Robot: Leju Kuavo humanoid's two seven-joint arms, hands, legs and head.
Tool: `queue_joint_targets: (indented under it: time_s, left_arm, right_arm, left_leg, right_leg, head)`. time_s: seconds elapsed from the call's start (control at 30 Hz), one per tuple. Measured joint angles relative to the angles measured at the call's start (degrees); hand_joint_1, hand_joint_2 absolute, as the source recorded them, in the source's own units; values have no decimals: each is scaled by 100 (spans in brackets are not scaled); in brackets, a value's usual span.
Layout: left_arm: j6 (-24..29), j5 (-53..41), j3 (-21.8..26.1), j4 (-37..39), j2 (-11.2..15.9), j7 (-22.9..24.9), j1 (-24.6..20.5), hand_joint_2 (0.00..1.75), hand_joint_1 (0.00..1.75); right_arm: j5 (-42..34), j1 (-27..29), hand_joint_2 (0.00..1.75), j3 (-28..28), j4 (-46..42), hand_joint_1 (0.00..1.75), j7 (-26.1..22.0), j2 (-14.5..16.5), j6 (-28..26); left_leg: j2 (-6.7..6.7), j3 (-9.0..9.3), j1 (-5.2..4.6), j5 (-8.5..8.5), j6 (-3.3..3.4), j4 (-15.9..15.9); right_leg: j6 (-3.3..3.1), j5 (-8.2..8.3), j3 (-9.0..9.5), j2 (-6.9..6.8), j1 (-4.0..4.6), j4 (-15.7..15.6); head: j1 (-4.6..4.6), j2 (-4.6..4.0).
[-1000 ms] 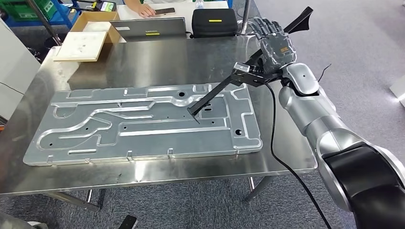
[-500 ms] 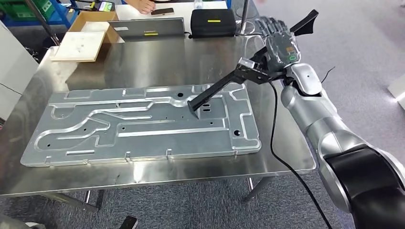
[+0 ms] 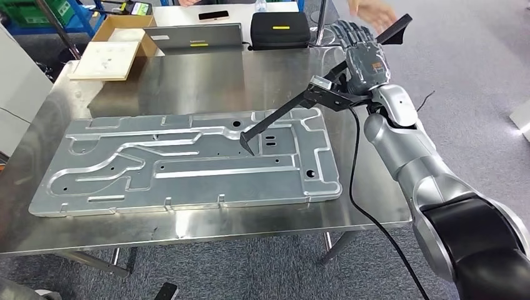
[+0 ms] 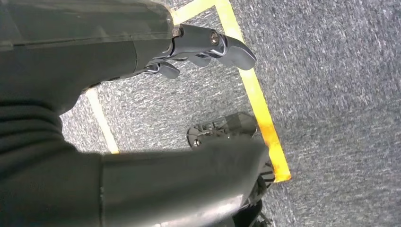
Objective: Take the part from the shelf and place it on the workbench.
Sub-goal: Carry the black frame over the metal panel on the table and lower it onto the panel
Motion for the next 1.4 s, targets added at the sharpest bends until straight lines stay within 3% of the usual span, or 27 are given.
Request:
queue_joint_targets:
  time_s: [0.07,0.1,0.2,0.23,0.27,0.3,0.37,0.43,0.53,0.6,0.63,0.7,0.77,0.8,0.9,0.97,1.03,1.1,1.13,1.2,1.27,1.3,1.33,1.4]
  left_arm:
    - [14,2,0,0,7,11,0,0,0]
    - [19,2,0,0,10,23,0,0,0]
    - [29,1,0,0,15,59,3,0,0]
    - [33,1,0,0,16,68,5,0,0]
    - [37,0,0,0,17,78,7,0,0]
    - [41,-1,0,0,19,84,8,0,0]
    - [44,-1,0,0,29,88,2,0,0]
    - [44,-1,0,0,40,89,-4,0,0]
    - [45,-3,-1,0,44,92,1,0,0]
    - [45,-4,-2,0,43,92,-3,0,0]
    - [44,-6,-3,0,42,93,-8,0,0]
    - [47,-14,-4,0,42,99,-14,0,0]
    - [54,-28,-5,0,42,108,-10,0,0]
    - [57,-36,-7,0,42,112,-8,0,0]
    - [62,-48,-17,0,40,123,-16,0,0]
    - [69,-49,-27,0,39,131,-23,0,0]
    - [80,-49,-36,0,40,135,-26,0,0]
    - [88,-49,-39,0,40,137,-27,0,0]
    - [92,-49,-40,0,40,137,-29,0,0]
    - [96,-49,-41,0,39,138,-31,0,0]
    - [97,-50,-42,0,38,144,-24,0,0]
    - [98,-51,-42,0,38,146,-21,0,0]
    - [99,-50,-42,0,39,148,-21,0,0]
    - [103,-49,-43,0,40,148,-27,0,0]
  right_arm:
    - [-6,11,0,-47,-26,0,-20,10,11]
    - [-7,14,0,-68,-46,0,-33,19,15]
    - [-2,48,0,-117,-79,0,-71,49,19]
    - [0,69,0,-138,-81,0,-76,53,21]
    - [0,89,0,-162,-86,0,-82,54,23]
    - [1,104,0,-186,-99,0,-87,55,26]
    - [2,113,0,-226,-136,0,-95,61,28]
    - [2,103,0,-266,-163,0,-90,64,29]
    - [1,90,0,-330,-183,0,-80,62,29]
    - [-1,75,0,-369,-190,0,-78,52,33]
    - [0,73,0,-384,-191,0,-78,47,36]
    - [-1,95,0,-404,-191,0,-78,44,40]
    - [4,127,0,-415,-191,0,-80,45,42]
    - [10,129,0,-419,-192,0,-80,45,42]
    - [33,101,0,-445,-218,0,-78,46,42]
    - [38,88,0,-464,-233,0,-75,49,42]
    - [39,85,0,-478,-238,0,-73,50,42]
    - [41,79,0,-490,-251,0,-73,49,40]
    - [44,75,0,-493,-260,0,-73,50,39]
    - [52,83,0,-494,-268,0,-75,51,37]
    - [57,110,0,-494,-267,0,-77,51,34]
    - [57,123,0,-496,-267,0,-79,51,31]
    - [57,130,0,-498,-268,0,-80,50,27]
    - [57,129,0,-506,-273,0,-86,48,10]
  left_leg:
    - [4,-33,12,-72,-59,79]
    - [7,-107,18,-188,-87,252]
    - [12,-593,31,-695,-143,1313]
    - [13,-722,32,-761,-146,1572]
    - [13,-762,31,-720,-140,1632]
    - [13,-691,29,-568,-122,1457]
    - [11,-344,17,-170,-58,698]
    - [8,-80,-8,11,-6,124]
    - [9,-20,-16,29,51,-14]
    - [17,17,12,73,120,-85]
    - [21,32,25,90,149,-113]
    - [22,31,19,93,176,-116]
    - [17,31,18,83,179,-101]
    - [12,32,18,73,174,-86]
    - [4,19,10,15,121,-7]
    - [5,-3,-4,-8,67,23]
    - [8,-4,-10,-12,13,17]
    - [10,-50,-4,-128,-47,152]
    - [11,-144,3,-274,-78,378]
    - [14,-476,21,-655,-128,1124]
    - [15,-725,30,-820,-147,1659]
    - [15,-695,30,-733,-140,1604]
    - [15,-554,29,-557,-124,1327]
    - [15,-118,15,-194,-65,480]
  right_leg:
    - [-67,20,10,-7,-19,-26]
    - [-102,30,16,-11,-31,-41]
    - [-150,31,16,-17,-21,-46]
    - [-153,28,18,-17,-11,-44]
    - [-154,26,20,-17,-3,-41]
    - [-154,23,24,-16,5,-38]
    - [-143,13,32,-15,20,-32]
    - [-106,12,19,-12,37,-26]
    - [-17,28,11,-12,40,-49]
    - [41,-104,-51,-12,38,116]
    - [64,-242,-147,-12,35,336]
    - [95,-579,-486,-12,20,1058]
    - [114,-646,-703,-13,2,1477]
    - [115,-511,-655,-15,-6,1355]
    - [72,-19,-162,-23,-4,304]
    - [24,28,-37,-18,24,16]
    - [-27,46,-38,-4,27,-1]
    - [-92,68,-13,-5,-1,-41]
    - [-123,77,0,-8,-15,-60]
    - [-154,79,0,-11,-12,-66]
    - [-159,79,-4,-10,-3,-64]
    - [-159,79,-2,-8,0,-62]
    - [-158,79,4,-7,1,-60]
    - [-142,76,13,-3,15,-53]
  head:
    - [0,0]
    - [0,0]
    - [-1,0]
    - [-1,0]
    - [-1,0]
    - [-1,0]
    - [-1,0]
    - [1,0]
    - [1,0]
    - [2,0]
    - [3,0]
    - [2,0]
    - [2,0]
    - [3,0]
    - [3,0]
    - [2,0]
    - [1,0]
    - [0,0]
    - [0,0]
    - [-2,0]
    - [-1,0]
    - [-1,0]
    - [-1,0]
    - [-1,0]
